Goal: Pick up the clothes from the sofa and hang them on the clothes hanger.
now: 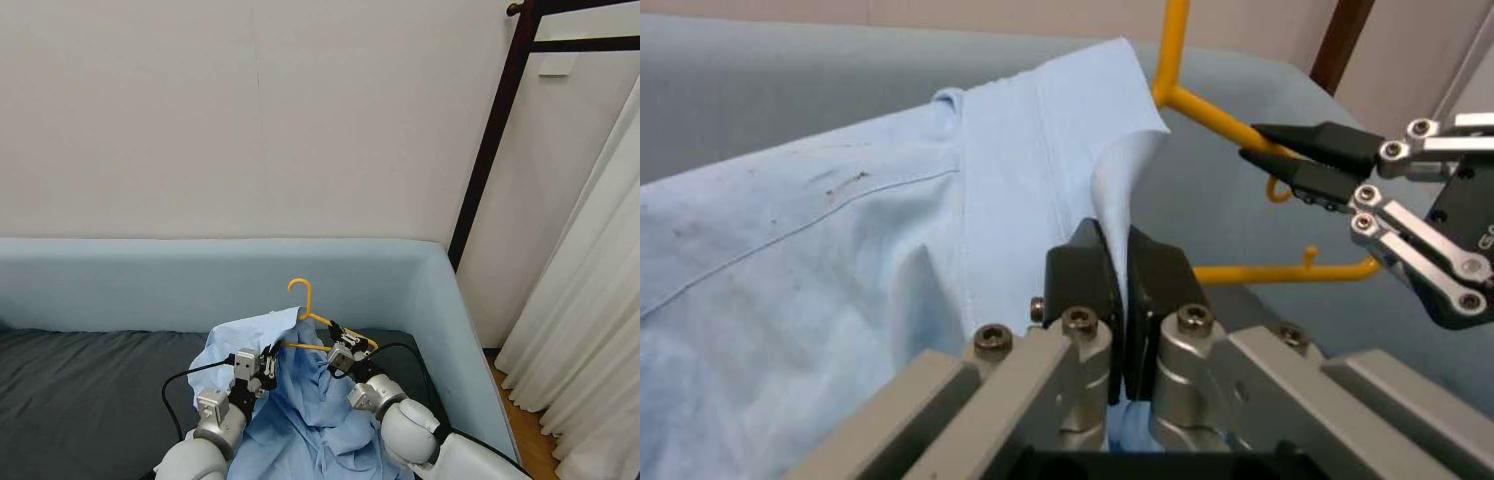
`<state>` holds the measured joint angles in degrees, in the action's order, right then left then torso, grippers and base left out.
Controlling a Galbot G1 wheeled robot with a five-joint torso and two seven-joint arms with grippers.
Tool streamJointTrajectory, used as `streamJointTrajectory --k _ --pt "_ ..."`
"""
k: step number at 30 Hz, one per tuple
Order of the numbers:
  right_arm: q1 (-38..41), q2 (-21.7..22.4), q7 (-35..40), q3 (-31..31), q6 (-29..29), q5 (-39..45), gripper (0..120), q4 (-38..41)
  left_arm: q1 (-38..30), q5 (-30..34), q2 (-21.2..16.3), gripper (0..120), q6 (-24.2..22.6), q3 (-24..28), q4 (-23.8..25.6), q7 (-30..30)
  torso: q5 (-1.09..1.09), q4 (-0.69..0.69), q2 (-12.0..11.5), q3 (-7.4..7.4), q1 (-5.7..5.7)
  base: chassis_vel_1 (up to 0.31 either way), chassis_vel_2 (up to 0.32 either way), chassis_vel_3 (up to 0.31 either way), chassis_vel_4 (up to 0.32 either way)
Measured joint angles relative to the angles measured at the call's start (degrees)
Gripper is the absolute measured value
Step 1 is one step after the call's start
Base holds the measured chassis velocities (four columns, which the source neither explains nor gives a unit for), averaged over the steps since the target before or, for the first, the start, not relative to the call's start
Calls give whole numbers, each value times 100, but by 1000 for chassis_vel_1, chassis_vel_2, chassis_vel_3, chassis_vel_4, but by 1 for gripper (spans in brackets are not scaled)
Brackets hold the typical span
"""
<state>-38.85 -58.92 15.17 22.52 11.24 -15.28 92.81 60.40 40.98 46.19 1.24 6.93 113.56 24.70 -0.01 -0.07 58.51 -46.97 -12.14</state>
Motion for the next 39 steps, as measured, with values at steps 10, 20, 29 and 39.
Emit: streamJointTrajectory --k 10,20,29,39 --pt "-162 117 -10 -94 -50 -130 4 144 238 -297 3 6 -69 -48 21 -144 0 0 0 0 0 0 0 0 0" --pt "-204 119 60 -394 -201 -129 4 129 1159 -1050 -630 43 -136 -690 589 -613 0 2 0 0 0 0 0 0 0" --pt "-439 98 96 -715 -504 -451 4 138 1128 -813 -1122 77 674 -1286 1023 -1103 -1 1 0 0 0 0 0 0 0" --pt "-543 186 97 -948 -770 -747 4 192 -994 1357 -1885 100 852 -1062 -87 -3061 -2 2 0 0 0 0 0 0 0"
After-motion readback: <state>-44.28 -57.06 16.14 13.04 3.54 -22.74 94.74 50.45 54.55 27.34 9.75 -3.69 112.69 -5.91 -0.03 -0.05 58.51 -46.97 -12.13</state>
